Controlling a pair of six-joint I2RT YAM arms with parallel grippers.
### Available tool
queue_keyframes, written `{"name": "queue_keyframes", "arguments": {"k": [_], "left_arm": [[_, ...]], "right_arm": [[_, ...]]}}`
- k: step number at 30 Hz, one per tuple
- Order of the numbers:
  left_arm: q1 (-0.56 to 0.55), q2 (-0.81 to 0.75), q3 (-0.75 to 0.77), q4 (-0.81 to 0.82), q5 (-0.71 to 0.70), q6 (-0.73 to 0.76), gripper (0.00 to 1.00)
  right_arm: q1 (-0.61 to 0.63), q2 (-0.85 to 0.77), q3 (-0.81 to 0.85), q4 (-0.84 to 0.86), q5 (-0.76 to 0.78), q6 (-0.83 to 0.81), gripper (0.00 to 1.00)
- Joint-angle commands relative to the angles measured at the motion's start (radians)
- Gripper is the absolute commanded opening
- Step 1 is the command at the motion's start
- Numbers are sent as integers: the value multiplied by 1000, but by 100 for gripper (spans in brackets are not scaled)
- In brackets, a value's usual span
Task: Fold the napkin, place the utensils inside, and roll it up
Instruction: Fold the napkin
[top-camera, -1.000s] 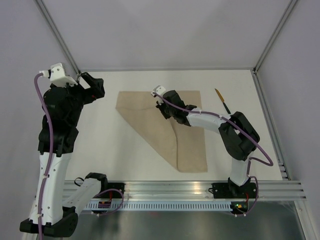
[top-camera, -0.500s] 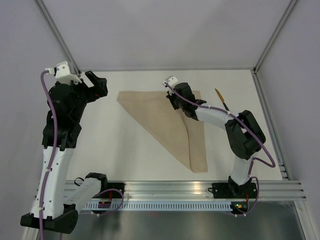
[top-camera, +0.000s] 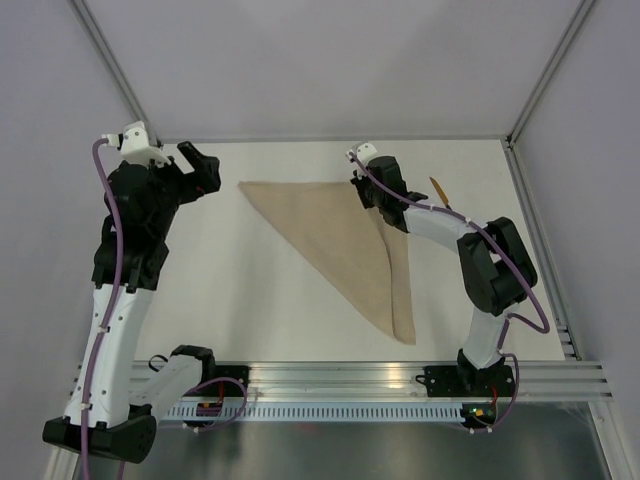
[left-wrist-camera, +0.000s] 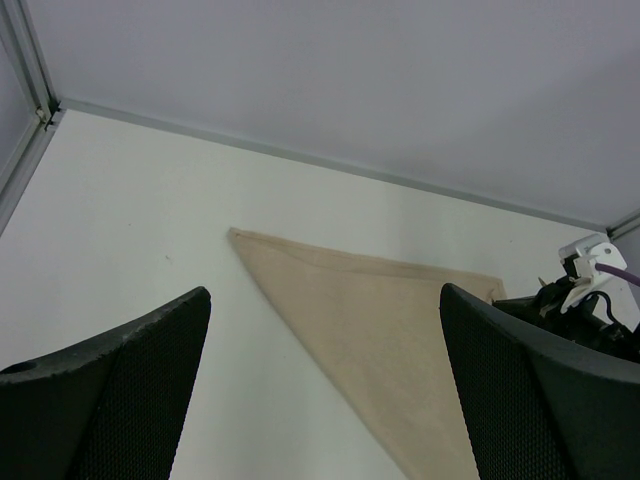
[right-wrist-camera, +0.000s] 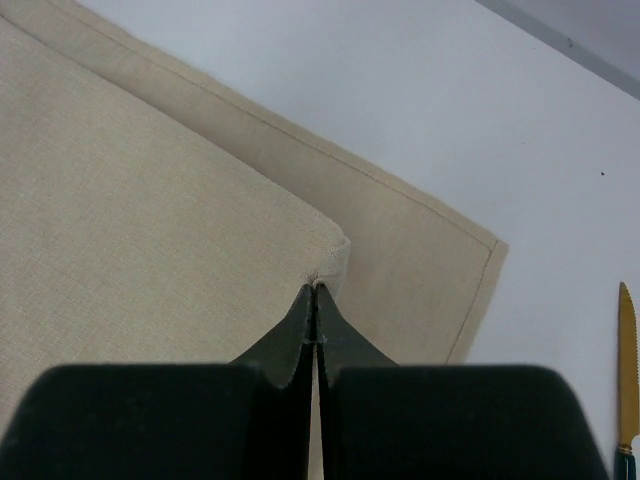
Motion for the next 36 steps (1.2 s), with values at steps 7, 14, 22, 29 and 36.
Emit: {"name": "queue_keyframes", "arguments": {"k": [7,14,22,29,36], "left_arm": [[4,5,-25,58,24,-47,100],[3,10,-26,60,25,-48,100],[3,14,-28,63,25,-50,100],[4,20,-33,67,27,-51,100],[4,27,-36,67,28,-56,100]], "right_arm": [[-38,4,-4,57,16,-4,1],[-63,21,-5,63,16,-6,0],[-80,44,-1,68,15,-10,0],[-93,67,-2,82,19,-16,0],[-113,71,9,86,18,-18,0]]}}
